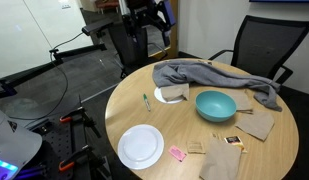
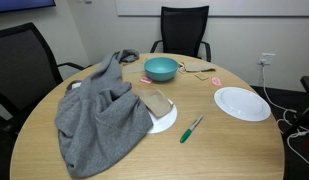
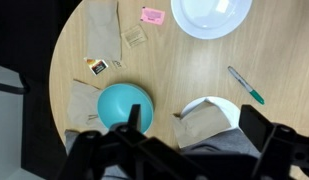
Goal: Move the bowl closer to the marker
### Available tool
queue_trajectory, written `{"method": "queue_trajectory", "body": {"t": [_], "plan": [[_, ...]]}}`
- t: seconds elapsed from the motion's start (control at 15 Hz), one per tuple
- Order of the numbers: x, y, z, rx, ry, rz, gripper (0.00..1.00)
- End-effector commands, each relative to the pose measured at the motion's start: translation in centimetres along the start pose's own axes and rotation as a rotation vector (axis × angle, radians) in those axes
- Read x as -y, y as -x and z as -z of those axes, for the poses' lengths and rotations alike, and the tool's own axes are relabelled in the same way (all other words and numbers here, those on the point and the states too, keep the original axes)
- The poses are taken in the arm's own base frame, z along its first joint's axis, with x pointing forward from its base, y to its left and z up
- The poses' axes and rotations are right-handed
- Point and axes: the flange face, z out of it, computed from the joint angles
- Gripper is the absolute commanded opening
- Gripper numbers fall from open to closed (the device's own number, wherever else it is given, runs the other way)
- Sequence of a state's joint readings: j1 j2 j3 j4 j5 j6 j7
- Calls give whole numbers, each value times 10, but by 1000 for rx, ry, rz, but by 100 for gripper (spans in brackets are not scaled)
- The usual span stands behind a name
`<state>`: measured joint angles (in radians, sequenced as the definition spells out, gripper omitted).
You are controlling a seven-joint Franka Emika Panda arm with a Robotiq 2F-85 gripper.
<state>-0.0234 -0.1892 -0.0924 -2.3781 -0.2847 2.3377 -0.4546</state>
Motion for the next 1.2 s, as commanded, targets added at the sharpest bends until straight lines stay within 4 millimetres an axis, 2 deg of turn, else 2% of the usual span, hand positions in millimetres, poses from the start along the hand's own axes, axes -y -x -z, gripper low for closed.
{"method": "queue_trajectory", "body": {"t": [0.0, 0.33, 0.6, 1.13], "plan": [[-32, -8, -15, -72, 15, 96, 100], [-61, -21, -49, -137, -23, 190, 100], [-74, -37, -73, -155, -49, 260, 100], [-78, -63, -127, -131, -65, 365, 100]]}}
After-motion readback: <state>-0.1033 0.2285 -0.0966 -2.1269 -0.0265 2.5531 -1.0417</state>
